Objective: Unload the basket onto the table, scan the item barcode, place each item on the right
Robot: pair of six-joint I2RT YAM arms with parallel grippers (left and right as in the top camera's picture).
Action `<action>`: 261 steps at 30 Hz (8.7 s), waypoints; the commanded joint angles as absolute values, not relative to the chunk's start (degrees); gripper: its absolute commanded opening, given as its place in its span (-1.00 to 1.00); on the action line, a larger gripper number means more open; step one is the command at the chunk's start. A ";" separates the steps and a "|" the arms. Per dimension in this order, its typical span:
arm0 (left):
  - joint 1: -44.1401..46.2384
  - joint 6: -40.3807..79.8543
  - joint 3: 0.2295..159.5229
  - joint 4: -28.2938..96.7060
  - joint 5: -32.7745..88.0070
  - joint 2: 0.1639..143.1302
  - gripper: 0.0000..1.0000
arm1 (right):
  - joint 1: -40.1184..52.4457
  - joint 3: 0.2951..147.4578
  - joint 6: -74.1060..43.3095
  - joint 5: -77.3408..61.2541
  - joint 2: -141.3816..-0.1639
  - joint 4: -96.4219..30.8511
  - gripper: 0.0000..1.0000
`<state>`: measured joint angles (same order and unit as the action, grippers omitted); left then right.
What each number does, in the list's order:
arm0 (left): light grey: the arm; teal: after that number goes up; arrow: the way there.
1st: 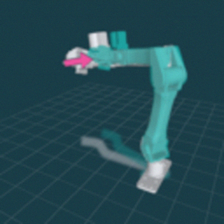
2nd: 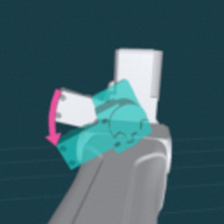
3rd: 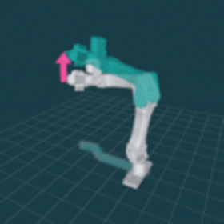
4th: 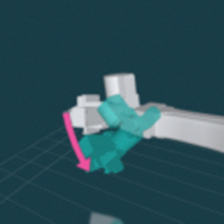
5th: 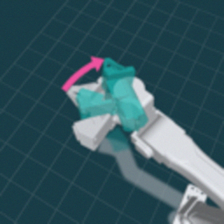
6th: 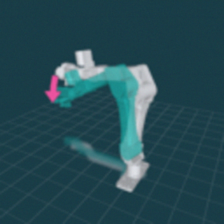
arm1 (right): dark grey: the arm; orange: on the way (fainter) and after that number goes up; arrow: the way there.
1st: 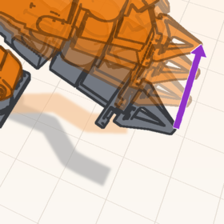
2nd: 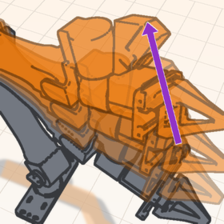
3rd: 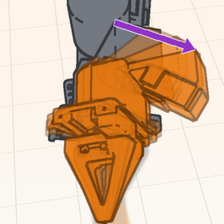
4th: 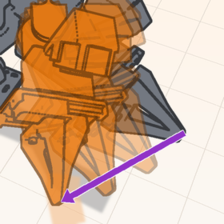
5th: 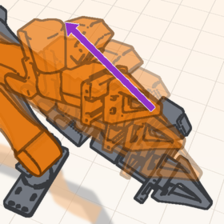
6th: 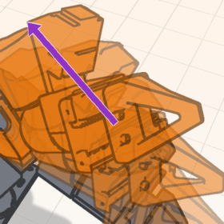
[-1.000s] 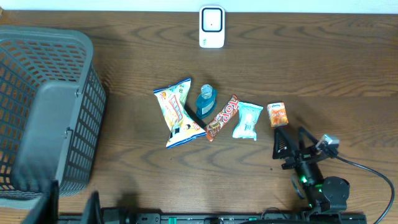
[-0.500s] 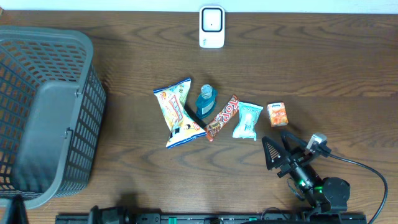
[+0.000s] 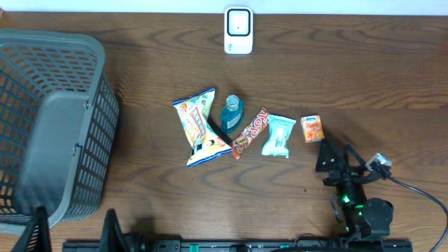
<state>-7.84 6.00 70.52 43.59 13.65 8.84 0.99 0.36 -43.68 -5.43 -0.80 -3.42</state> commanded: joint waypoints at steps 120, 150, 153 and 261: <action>-8.05 8.84 12.86 -21.93 44.05 18.13 0.97 | -1.83 14.90 -66.39 -19.84 -100.05 27.59 -0.98; -7.92 17.87 12.86 -12.58 57.39 0.16 0.96 | -3.38 14.94 -76.93 -36.80 -38.39 -15.86 -0.97; -7.92 17.67 12.86 -5.56 56.05 0.19 0.97 | -3.38 14.94 -79.40 -43.00 -38.76 -18.74 -0.98; -7.92 15.97 12.84 43.53 7.20 0.23 0.96 | 19.62 83.11 -9.08 3.57 -126.26 38.57 -0.98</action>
